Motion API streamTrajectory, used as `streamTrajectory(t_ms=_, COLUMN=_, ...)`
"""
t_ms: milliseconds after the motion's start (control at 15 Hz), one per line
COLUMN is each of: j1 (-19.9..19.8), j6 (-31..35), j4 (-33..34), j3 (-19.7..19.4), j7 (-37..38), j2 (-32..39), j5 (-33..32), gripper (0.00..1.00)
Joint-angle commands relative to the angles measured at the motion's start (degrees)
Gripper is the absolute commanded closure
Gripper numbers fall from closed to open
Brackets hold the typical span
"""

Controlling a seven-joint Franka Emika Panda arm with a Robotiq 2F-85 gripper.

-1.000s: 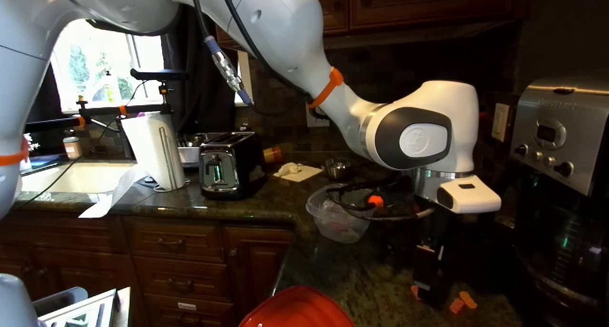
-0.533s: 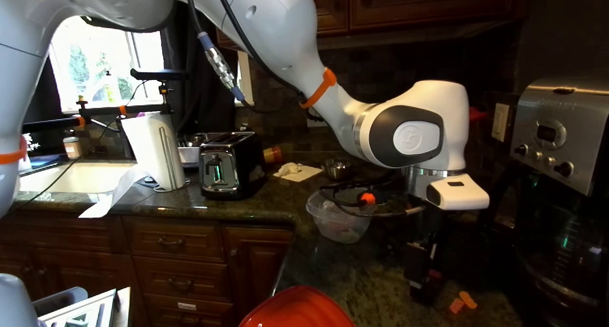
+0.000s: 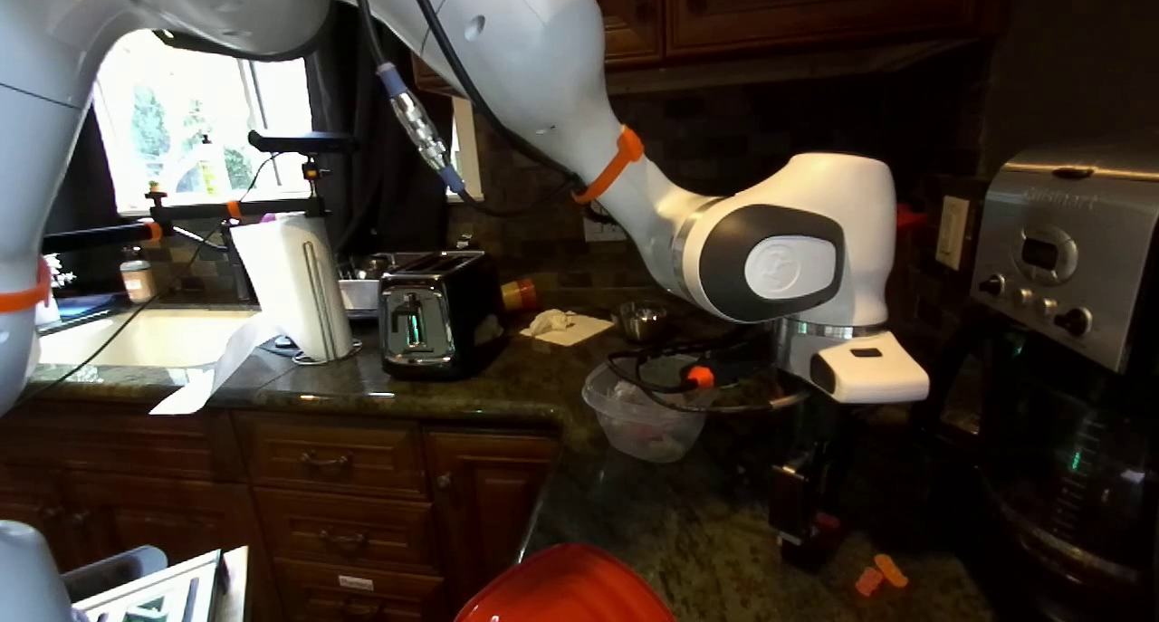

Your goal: Put two gummy bears into the lunchbox

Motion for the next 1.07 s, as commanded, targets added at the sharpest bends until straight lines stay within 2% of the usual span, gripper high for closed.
streamTrajectory(t_ms=0, j1=-1.51, j6=2.61, j4=-1.42, j3=1.32, j7=-1.20, j2=0.36, j5=2.66, gripper=0.49)
streamTrajectory(t_ms=467, j1=-2.24, j6=3.93, j4=-2.00, j3=1.41, j7=-2.94, j2=-0.51, j5=4.38, gripper=0.99)
streamTrajectory(t_ms=600, j1=-2.01, j6=4.35, j4=-2.69, j3=1.22, j7=-3.11, j2=-1.47, j5=3.97, gripper=0.96)
streamTrajectory(t_ms=1000, j1=-1.02, j6=7.26, j4=-5.46, j3=1.17, j7=-5.87, j2=-5.55, j5=2.39, gripper=0.99)
